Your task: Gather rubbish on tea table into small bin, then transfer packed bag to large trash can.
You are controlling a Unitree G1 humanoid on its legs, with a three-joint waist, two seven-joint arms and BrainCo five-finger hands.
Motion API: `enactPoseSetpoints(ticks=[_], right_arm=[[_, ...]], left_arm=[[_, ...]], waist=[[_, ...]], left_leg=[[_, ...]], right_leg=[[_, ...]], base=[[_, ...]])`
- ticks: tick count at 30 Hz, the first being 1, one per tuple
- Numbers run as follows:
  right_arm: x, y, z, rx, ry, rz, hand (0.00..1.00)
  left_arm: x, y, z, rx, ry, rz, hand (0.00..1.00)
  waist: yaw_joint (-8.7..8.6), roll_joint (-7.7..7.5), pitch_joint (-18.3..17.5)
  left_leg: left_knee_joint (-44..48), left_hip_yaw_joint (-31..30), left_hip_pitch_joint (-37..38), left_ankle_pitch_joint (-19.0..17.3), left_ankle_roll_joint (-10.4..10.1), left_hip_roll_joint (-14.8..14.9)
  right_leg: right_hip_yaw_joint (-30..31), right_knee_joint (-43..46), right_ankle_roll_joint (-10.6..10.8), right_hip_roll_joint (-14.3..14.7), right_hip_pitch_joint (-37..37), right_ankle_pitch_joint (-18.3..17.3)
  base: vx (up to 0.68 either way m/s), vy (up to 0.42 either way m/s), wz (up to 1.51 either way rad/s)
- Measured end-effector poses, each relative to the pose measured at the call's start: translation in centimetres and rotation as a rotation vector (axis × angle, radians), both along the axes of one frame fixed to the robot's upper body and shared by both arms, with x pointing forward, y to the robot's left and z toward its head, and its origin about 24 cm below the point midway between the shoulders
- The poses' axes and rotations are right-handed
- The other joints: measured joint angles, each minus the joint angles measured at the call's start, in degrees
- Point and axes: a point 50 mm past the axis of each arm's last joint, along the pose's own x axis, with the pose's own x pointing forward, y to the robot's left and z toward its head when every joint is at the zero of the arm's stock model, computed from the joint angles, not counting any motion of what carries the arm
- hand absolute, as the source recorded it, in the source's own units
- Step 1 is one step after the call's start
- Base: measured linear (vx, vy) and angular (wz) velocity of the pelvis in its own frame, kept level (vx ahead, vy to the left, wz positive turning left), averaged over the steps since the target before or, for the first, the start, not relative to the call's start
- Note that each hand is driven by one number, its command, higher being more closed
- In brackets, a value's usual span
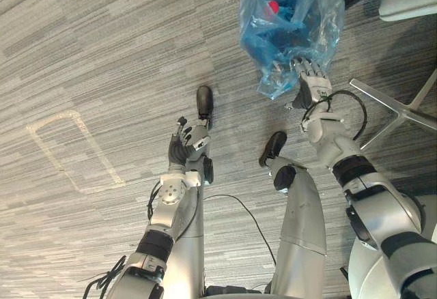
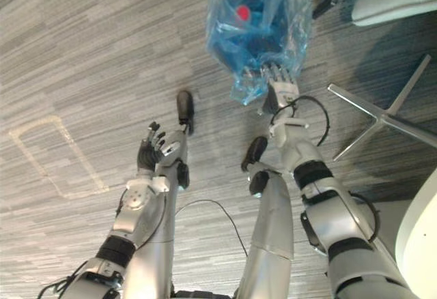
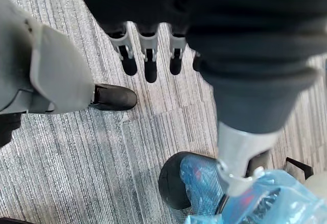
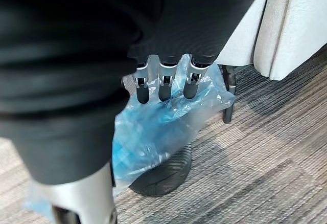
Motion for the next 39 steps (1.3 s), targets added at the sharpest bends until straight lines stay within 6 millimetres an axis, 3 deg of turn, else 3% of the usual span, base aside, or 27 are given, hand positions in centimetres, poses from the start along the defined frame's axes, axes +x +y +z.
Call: enactPoseSetpoints(ticks=[7,8,17,34,39], right_arm=[[-0.1,-0.4,0.3,0.0,-0.03,-0.03,0.0],[-0.2,-0.4,0.3,0.007,-0.037,-0.033,1.0],[-1.5,0.4,1.8,0.084,-0.204,-0.005,1.0],[-2.4,0.2,2.3,0.266,-0.266,0.019,1.0],[-3.3,1.3,3.3,0.324,-0.329,0.088,1.0]], left_arm=[[0.0,0.0,0.4,-0.016,-0.016,0.003,0.0],[0.0,-0.1,0.5,-0.018,-0.018,0.003,0.0],[0.0,0.1,0.8,-0.025,-0.031,0.026,0.0],[0.1,0.5,0.9,-0.028,-0.031,0.057,0.0],[0.1,0.3,1.0,-0.021,-0.038,0.057,0.0]], waist=[[0.1,0.0,0.0],[0.09,0.0,0.0],[0.01,0.0,0.0],[0.2,0.0,0.0],[0.18,0.0,0.0]], left_leg=[[0.9,-0.3,-0.7,0.7,0.2,-0.1],[0.9,-0.3,-0.7,0.5,0.1,-0.1],[1.1,-0.2,-0.6,0.8,0.2,0.1],[0.8,-0.2,0.4,0.7,0.1,0.2],[1.9,-0.4,0.5,0.7,0.0,0.5]], right_leg=[[-0.4,0.8,-0.1,-0.3,-0.2,-0.4],[-0.4,0.9,-0.1,-0.3,-0.2,-0.4],[-0.4,0.8,-0.2,-0.1,-0.1,-0.4],[-0.4,0.4,-0.2,0.0,0.9,-0.4],[-0.5,0.5,-0.2,0.3,1.5,-0.4]], base=[[0.0,-0.004,0.04],[0.0,0.0,0.0],[0.0,0.0,-0.01],[0.0,0.0,0.0],[0.0,0.0,0.0]])
